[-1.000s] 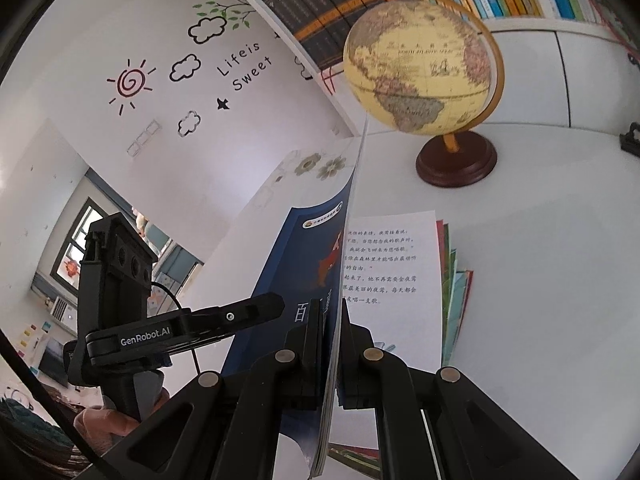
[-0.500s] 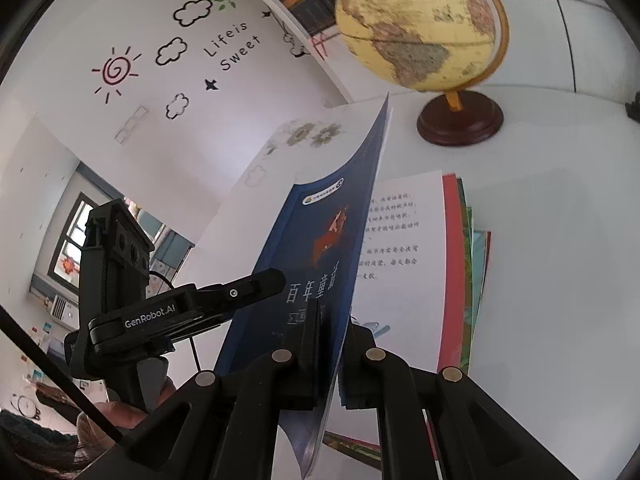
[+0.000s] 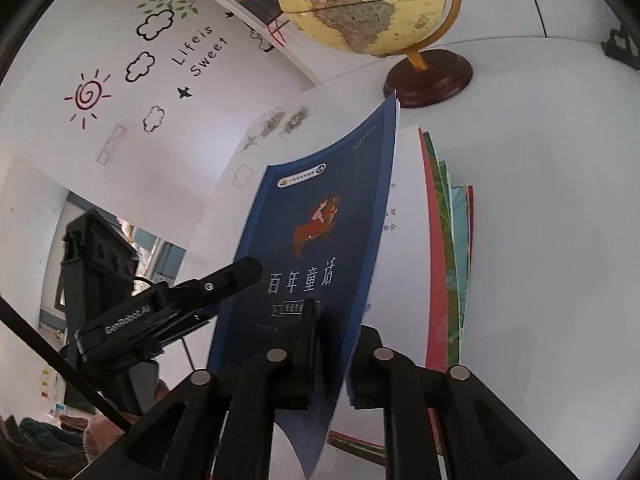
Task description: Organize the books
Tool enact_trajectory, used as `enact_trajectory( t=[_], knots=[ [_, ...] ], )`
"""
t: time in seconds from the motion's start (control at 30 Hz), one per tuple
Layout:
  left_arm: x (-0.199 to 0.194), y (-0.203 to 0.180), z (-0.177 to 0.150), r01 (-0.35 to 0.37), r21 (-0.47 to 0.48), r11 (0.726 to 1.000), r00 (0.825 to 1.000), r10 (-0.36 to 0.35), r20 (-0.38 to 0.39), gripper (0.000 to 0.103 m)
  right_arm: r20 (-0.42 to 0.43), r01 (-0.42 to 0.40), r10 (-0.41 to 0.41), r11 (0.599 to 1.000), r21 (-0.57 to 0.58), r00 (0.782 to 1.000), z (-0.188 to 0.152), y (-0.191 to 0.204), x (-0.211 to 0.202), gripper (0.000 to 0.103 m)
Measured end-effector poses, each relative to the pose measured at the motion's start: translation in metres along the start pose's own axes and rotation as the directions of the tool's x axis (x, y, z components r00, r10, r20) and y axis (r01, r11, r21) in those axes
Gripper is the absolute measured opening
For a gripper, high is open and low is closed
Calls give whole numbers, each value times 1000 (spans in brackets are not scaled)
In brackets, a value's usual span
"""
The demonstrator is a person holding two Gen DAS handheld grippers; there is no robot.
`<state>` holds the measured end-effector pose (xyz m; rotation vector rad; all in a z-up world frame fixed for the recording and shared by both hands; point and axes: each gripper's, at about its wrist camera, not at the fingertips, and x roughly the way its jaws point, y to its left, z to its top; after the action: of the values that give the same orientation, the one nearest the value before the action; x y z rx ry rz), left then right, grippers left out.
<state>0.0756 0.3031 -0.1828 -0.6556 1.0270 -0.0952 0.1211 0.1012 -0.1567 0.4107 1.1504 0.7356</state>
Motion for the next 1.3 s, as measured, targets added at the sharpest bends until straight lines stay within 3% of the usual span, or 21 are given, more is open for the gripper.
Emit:
enact_trajectory(
  t=[0.07, 0.1, 0.13, 0.17, 0.2, 0.33, 0.47, 0.57, 0.67, 0.73, 0.87, 1.03, 1.17, 1.3],
  knots=[
    [0, -2, 2, -19, -2, 1000, 1000, 19, -20, 49, -15, 10, -10, 1000, 21, 1000, -2, -2, 3, 27],
    [0, -4, 3, -25, -4, 1000, 999, 25, -30, 51, -32, 12, -11, 999, 43, 999, -2, -4, 5, 36],
    [0, -5, 4, -38, -5, 999, 998, 38, -42, 57, -48, 11, -8, 998, 59, 999, -2, -6, 7, 44],
    [-1, -6, 5, -55, -3, 998, 997, 55, -47, 73, -41, -6, 9, 998, 67, 999, -2, -6, 6, 48],
    [-2, -8, 6, -110, 2, 994, 992, 110, -56, 80, -40, -8, 11, 997, 71, 999, -2, -5, 5, 55],
    [-10, -8, 6, -182, 32, 983, 981, 183, -58, 86, -64, 39, -36, 998, 44, 997, -1, 6, 4, 58],
    [-5, 2, 4, -307, 21, 952, 938, 306, -160, 86, -94, 65, -55, 993, 103, 994, -1, 4, 4, 59],
    [-2, 6, 1, -340, 10, 941, 901, 328, -282, 86, -120, 38, 5, 934, 356, 993, -1, -15, -2, 60],
    [-19, 0, -1, -302, -11, 953, 915, 287, -283, 86, -184, 41, 79, 819, 572, 980, -13, -33, -9, 61],
    [-38, -6, 0, -285, -31, 958, 930, 269, -252, 86, -215, 93, 45, 801, 591, 976, -17, -34, -19, 62],
    [-71, -13, 10, -292, -34, 956, 935, 278, -218, 86, -147, 214, -165, 875, 434, 975, -8, -11, -61, 64],
    [-111, -46, 25, -287, 77, 955, 946, 295, -134, 86, -111, 198, -167, 897, 394, 980, 11, 17, -99, 64],
    [-132, -80, 30, -275, 174, 945, 956, 289, -56, 86, -69, 280, -271, 929, 243, 960, 19, 54, -127, 64],
    [-140, -118, 26, -272, 290, 918, 960, 280, 14, 86, 37, 350, -356, 930, 115, 934, 11, 81, -163, 64]
  ],
)
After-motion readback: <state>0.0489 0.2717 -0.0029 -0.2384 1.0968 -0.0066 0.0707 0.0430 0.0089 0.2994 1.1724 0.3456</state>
